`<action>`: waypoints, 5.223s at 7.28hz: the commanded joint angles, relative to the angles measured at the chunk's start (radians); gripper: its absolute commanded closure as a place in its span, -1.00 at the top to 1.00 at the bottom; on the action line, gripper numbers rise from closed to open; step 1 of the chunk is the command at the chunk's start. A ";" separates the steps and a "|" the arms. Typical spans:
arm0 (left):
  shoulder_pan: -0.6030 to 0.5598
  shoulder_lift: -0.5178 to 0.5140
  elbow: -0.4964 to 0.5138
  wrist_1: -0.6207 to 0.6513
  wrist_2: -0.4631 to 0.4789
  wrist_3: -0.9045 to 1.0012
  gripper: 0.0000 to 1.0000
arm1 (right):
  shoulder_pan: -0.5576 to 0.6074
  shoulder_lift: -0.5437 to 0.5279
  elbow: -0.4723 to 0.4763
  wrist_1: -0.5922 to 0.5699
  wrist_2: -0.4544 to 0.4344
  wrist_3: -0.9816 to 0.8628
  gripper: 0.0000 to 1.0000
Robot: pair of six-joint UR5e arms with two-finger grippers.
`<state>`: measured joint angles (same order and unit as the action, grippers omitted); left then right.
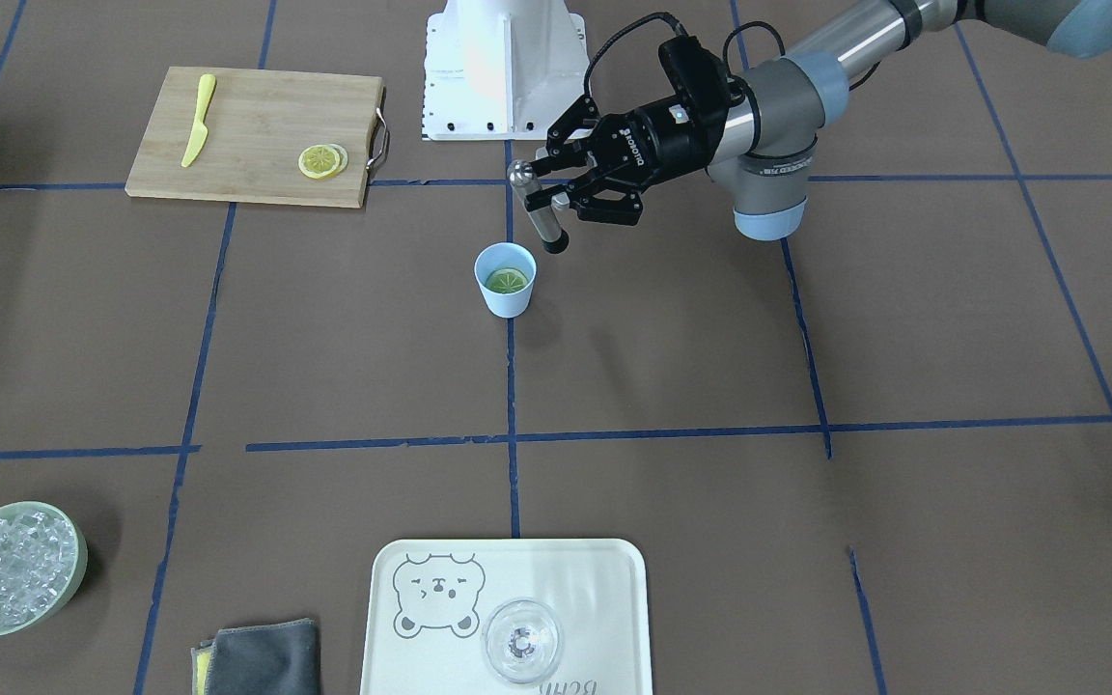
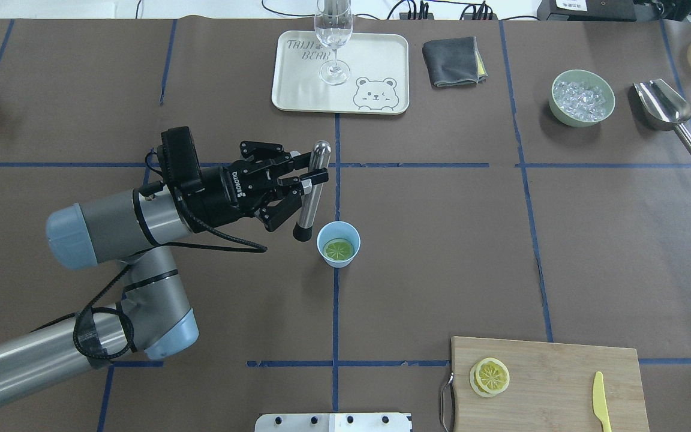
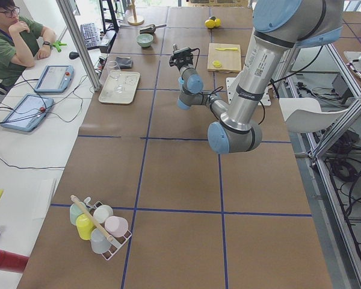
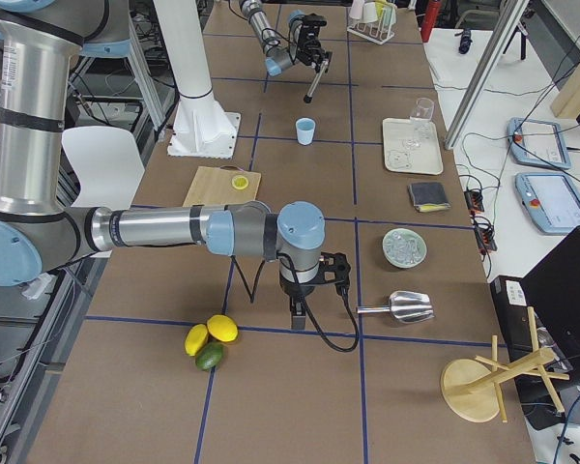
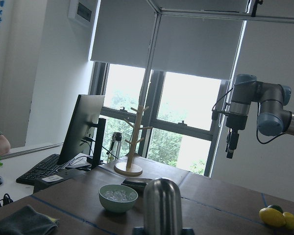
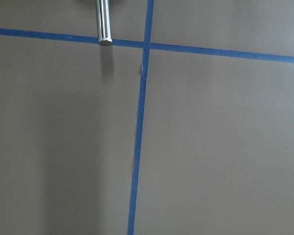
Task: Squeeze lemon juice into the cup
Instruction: 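Carry the muddler with the left gripper over the blue cup, then press the muddler down into the cup onto the lemon, then lift the muddler out of the cup with the left gripper, then carry the muddler back and stand it upright on the table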
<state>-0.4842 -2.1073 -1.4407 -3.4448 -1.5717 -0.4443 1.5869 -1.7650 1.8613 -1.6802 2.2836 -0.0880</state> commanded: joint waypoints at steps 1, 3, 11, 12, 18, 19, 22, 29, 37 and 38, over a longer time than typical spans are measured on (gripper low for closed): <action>0.087 -0.037 0.034 -0.036 0.103 0.110 -1.00 | 0.011 -0.004 -0.002 -0.001 0.002 -0.002 1.00; 0.119 -0.100 0.092 -0.036 0.166 0.113 -1.00 | 0.025 -0.004 -0.004 -0.001 0.004 -0.006 1.00; 0.134 -0.100 0.213 -0.031 0.197 0.148 -1.00 | 0.028 -0.001 -0.007 -0.001 0.000 -0.004 1.00; 0.134 -0.102 0.209 -0.031 0.199 0.147 -1.00 | 0.028 0.002 -0.007 -0.001 0.000 -0.004 1.00; 0.035 -0.079 0.010 0.114 0.194 0.067 -1.00 | 0.027 0.002 -0.017 -0.001 0.000 0.005 1.00; -0.003 -0.050 -0.045 0.239 0.185 0.032 -1.00 | 0.027 0.002 -0.017 -0.001 0.000 0.005 1.00; -0.140 0.022 -0.380 0.836 0.049 -0.092 -1.00 | 0.027 0.004 -0.021 -0.001 -0.001 0.005 1.00; -0.436 0.215 -0.471 1.583 -0.370 -0.096 -1.00 | 0.028 0.004 -0.017 -0.001 -0.001 0.004 1.00; -0.425 0.417 -0.314 1.543 -0.295 -0.366 -1.00 | 0.028 0.002 -0.016 0.000 0.000 0.002 1.00; -0.422 0.417 -0.305 1.543 -0.294 -0.366 -1.00 | 0.027 0.004 -0.014 0.000 0.000 0.002 1.00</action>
<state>-0.9100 -1.6911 -1.7650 -1.8961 -1.8680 -0.8094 1.6141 -1.7622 1.8461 -1.6797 2.2841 -0.0859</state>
